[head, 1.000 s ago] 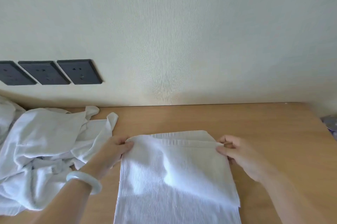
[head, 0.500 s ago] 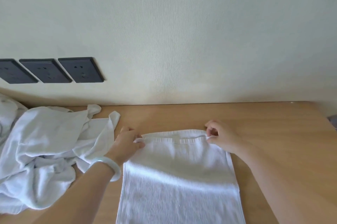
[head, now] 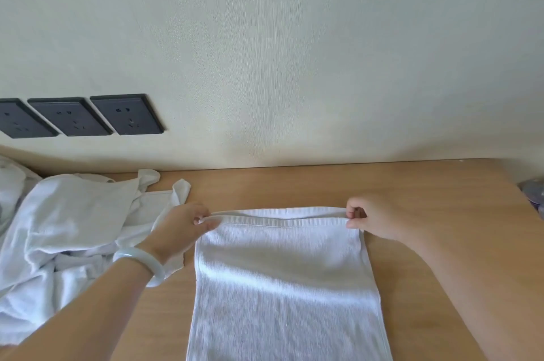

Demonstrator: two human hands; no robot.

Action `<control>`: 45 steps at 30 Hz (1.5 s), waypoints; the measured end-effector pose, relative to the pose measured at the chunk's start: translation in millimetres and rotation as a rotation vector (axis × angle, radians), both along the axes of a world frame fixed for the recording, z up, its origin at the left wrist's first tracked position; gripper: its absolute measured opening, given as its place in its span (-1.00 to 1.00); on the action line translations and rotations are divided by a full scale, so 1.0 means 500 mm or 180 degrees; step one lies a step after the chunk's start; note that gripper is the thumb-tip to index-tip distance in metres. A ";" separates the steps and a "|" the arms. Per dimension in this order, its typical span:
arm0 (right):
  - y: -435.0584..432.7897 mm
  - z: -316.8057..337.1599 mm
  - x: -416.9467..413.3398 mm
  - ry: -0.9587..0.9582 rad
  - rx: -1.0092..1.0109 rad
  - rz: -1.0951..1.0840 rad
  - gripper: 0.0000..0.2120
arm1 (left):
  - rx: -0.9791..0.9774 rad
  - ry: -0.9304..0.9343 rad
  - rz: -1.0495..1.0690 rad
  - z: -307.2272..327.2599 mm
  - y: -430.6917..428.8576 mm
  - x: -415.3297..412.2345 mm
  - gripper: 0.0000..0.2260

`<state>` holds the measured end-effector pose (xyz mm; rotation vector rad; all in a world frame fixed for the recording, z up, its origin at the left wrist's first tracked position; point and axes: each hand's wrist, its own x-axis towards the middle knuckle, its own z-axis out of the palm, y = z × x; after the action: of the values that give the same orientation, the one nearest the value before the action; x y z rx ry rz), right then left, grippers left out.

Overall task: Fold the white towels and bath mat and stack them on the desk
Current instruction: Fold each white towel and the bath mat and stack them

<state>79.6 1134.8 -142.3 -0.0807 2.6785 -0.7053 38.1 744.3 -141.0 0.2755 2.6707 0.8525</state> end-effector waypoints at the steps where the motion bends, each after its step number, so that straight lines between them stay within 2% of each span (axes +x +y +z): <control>1: 0.006 0.009 0.008 0.0000 -0.0073 -0.0074 -0.74 | 0.0034 0.0084 0.0027 0.008 -0.003 0.003 -0.72; 8: 0.025 0.164 0.072 0.0513 -0.0628 -0.0526 -0.83 | 0.0530 0.0504 0.0074 0.126 -0.031 0.025 -0.62; 13: 0.020 0.337 0.089 0.1208 -0.0668 -0.0590 -0.79 | 0.0590 0.1092 0.0300 0.309 -0.024 0.035 -0.80; 16: 0.004 0.441 0.094 0.1719 -0.0626 -0.0646 -0.76 | 0.0742 0.1512 0.0656 0.429 -0.012 0.044 -0.91; 21: -0.016 0.583 0.136 0.2692 -0.0818 -0.0944 -0.70 | 0.1121 0.2095 0.0730 0.589 -0.003 0.085 -0.89; 25: -0.030 0.656 0.160 0.3086 -0.0761 -0.0940 -0.73 | 0.0925 0.2508 0.0565 0.665 -0.009 0.105 -0.86; 29: -0.023 0.693 0.161 0.2831 -0.0918 -0.0977 -0.77 | 0.0850 0.2309 0.0400 0.698 -0.022 0.110 -0.88; 33: -0.012 0.673 0.162 0.2010 -0.0838 -0.0975 -0.86 | 0.0379 0.1876 0.0299 0.696 -0.029 0.110 -0.91; 35: -0.005 0.647 0.164 0.1787 -0.0783 -0.0968 -0.87 | 0.0256 0.1550 0.0144 0.682 -0.032 0.114 -0.89; 38: -0.001 0.619 0.163 0.1750 -0.0756 -0.0962 -0.89 | 0.0120 0.1439 0.0013 0.661 -0.033 0.114 -0.88; 45: -0.009 0.592 0.139 0.2261 -0.0639 -0.1137 -0.78 | 0.0051 0.1973 -0.0087 0.646 -0.019 0.090 -0.86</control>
<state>149.2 1130.1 153.7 0.1248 3.3256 -1.2506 83.0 734.7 181.9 0.6745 3.2097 0.8918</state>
